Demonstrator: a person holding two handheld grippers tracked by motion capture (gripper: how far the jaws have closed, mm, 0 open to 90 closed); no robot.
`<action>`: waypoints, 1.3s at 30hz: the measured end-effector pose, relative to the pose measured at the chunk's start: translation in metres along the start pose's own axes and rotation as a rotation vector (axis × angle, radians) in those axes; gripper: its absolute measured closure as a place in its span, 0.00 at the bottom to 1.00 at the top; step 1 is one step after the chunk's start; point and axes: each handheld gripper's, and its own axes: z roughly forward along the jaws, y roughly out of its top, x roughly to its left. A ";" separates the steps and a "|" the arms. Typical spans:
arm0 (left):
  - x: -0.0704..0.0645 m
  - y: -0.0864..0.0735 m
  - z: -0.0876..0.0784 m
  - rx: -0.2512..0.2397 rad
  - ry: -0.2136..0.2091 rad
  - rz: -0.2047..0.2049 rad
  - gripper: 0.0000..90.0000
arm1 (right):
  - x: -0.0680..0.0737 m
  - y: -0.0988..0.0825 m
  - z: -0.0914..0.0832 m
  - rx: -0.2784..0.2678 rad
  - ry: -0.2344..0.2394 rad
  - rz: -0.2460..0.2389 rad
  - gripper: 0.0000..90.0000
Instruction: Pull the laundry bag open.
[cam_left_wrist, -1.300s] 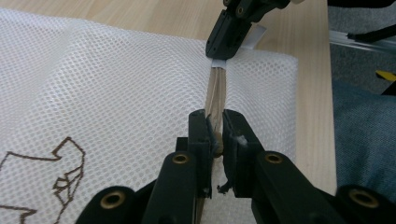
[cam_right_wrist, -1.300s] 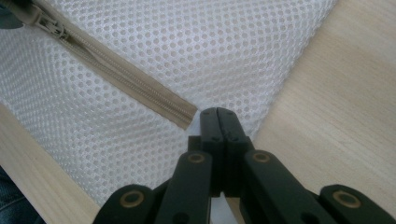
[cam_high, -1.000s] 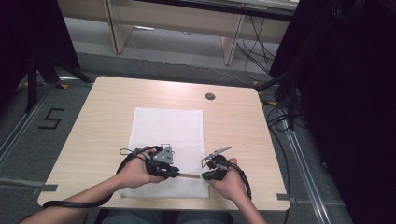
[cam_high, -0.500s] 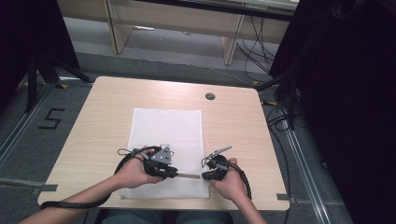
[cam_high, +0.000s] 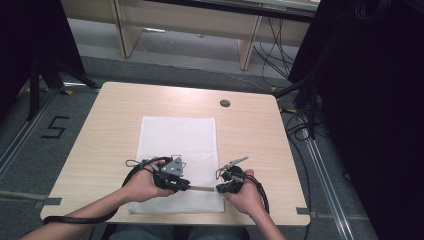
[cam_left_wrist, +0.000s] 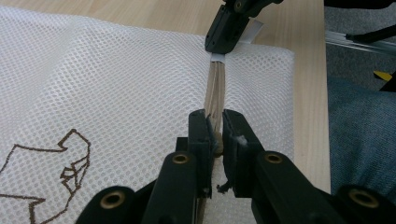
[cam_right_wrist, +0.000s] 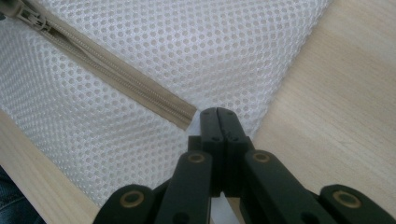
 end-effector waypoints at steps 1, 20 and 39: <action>0.000 0.000 0.000 0.000 0.000 0.001 0.91 | 0.000 0.000 0.000 0.000 0.000 0.000 1.00; 0.001 -0.005 -0.008 -0.002 -0.001 -0.003 0.91 | 0.000 0.000 0.000 -0.003 -0.005 -0.025 1.00; 0.002 -0.014 -0.017 0.006 0.005 -0.009 0.91 | 0.002 0.001 0.000 0.002 -0.024 -0.031 1.00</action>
